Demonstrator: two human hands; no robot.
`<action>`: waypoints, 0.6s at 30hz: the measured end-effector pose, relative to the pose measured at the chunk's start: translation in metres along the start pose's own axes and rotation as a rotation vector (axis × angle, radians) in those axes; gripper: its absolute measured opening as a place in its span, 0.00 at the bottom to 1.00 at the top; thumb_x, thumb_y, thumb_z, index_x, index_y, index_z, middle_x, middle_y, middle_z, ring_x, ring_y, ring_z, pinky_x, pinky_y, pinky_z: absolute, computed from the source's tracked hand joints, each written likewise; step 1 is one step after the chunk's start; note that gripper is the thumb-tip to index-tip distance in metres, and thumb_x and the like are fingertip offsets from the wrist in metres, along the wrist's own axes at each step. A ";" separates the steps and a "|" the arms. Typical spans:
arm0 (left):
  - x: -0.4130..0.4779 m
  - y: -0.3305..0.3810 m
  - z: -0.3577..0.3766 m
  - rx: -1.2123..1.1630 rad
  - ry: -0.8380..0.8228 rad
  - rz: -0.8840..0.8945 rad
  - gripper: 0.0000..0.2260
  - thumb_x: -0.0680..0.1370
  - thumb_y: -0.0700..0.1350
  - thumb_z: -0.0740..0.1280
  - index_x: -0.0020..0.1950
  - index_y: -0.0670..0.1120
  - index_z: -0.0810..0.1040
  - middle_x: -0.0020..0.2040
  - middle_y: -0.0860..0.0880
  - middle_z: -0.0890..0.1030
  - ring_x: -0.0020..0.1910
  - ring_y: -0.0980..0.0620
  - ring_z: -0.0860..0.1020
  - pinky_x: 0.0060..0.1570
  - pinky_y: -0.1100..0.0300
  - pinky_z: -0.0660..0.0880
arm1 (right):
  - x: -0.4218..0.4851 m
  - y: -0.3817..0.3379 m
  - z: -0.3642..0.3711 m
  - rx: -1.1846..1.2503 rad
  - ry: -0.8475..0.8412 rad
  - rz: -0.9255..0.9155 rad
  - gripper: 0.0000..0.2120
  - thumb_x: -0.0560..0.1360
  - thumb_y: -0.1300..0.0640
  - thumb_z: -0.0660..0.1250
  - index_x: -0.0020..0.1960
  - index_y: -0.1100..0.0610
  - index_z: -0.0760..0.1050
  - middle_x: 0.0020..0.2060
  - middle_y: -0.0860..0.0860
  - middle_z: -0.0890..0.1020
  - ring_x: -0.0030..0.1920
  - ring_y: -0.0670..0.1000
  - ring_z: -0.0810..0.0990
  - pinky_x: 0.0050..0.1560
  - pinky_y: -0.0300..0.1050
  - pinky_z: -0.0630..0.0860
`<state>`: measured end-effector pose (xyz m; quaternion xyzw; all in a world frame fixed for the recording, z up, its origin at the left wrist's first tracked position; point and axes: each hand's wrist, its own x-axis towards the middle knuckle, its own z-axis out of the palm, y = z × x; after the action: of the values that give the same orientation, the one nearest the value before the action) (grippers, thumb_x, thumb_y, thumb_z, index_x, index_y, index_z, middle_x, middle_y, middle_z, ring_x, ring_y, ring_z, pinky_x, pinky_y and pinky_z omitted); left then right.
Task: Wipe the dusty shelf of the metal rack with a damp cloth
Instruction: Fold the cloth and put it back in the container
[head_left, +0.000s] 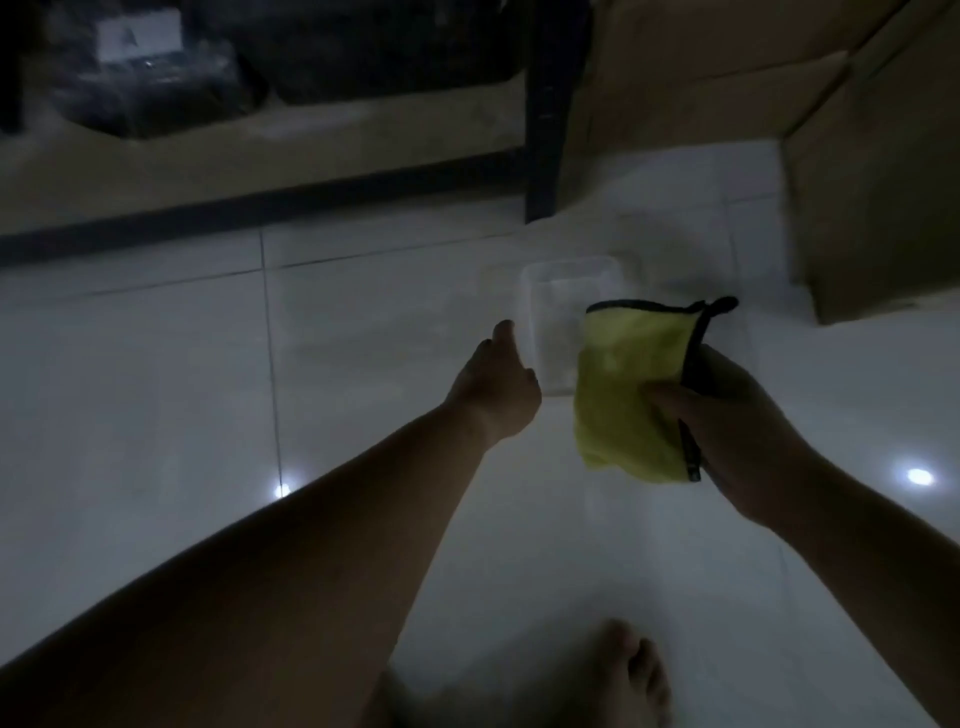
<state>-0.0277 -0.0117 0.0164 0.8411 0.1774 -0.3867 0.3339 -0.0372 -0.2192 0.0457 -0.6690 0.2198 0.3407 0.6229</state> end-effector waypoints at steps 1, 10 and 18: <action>0.012 -0.002 0.006 -0.013 0.009 -0.011 0.27 0.85 0.46 0.59 0.83 0.46 0.52 0.74 0.40 0.71 0.69 0.39 0.74 0.61 0.51 0.74 | 0.016 0.002 0.002 -0.019 -0.010 -0.018 0.20 0.73 0.61 0.67 0.63 0.46 0.76 0.56 0.50 0.83 0.57 0.56 0.82 0.58 0.63 0.77; 0.050 -0.016 0.027 -0.187 0.020 0.015 0.11 0.84 0.45 0.58 0.61 0.47 0.78 0.54 0.46 0.82 0.51 0.44 0.82 0.53 0.48 0.82 | 0.098 -0.005 0.027 -0.521 0.089 -0.238 0.32 0.73 0.61 0.69 0.74 0.50 0.60 0.64 0.52 0.75 0.64 0.54 0.74 0.58 0.47 0.72; 0.057 -0.020 0.025 -0.110 0.057 0.048 0.13 0.85 0.51 0.59 0.56 0.44 0.80 0.51 0.43 0.85 0.50 0.42 0.83 0.41 0.58 0.73 | 0.101 0.016 0.033 -1.415 0.297 -0.757 0.30 0.69 0.54 0.68 0.69 0.59 0.66 0.68 0.59 0.70 0.61 0.61 0.72 0.56 0.53 0.72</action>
<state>-0.0159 -0.0125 -0.0479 0.8362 0.1873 -0.3443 0.3836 0.0127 -0.1752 -0.0388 -0.9712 -0.2081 0.0730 0.0904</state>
